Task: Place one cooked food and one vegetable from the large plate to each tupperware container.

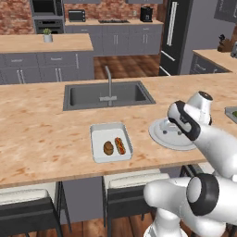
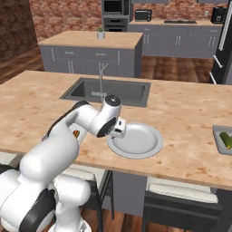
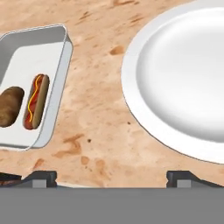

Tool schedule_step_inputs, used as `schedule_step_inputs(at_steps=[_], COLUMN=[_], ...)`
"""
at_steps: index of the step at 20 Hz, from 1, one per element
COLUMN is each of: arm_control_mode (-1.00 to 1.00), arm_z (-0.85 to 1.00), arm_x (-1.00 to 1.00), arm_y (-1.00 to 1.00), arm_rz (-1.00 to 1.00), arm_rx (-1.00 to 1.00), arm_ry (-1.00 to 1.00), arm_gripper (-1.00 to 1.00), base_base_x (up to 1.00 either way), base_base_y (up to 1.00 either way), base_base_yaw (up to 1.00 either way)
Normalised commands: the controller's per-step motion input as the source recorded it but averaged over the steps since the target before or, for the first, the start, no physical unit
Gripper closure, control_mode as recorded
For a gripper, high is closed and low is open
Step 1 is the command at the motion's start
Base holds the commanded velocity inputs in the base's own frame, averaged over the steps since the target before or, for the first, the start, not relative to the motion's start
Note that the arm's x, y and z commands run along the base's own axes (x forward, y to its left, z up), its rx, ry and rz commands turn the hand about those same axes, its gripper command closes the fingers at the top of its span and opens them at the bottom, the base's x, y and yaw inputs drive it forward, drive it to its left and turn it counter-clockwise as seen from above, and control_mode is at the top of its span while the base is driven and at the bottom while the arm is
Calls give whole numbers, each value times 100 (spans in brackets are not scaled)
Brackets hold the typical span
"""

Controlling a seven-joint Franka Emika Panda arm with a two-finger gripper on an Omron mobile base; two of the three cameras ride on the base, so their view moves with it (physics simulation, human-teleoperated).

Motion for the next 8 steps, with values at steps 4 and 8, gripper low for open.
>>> schedule_step_inputs(at_steps=[4,8], arm_control_mode=[-100,-100], arm_z=[-3,-19], arm_x=[0,0], arm_y=[-52,-21], arm_rz=[0,0], arm_rx=[5,3], arm_ry=[0,0], arm_gripper=[-100,-100], base_base_x=[0,0], base_base_y=[0,0], base_base_yaw=[0,0])
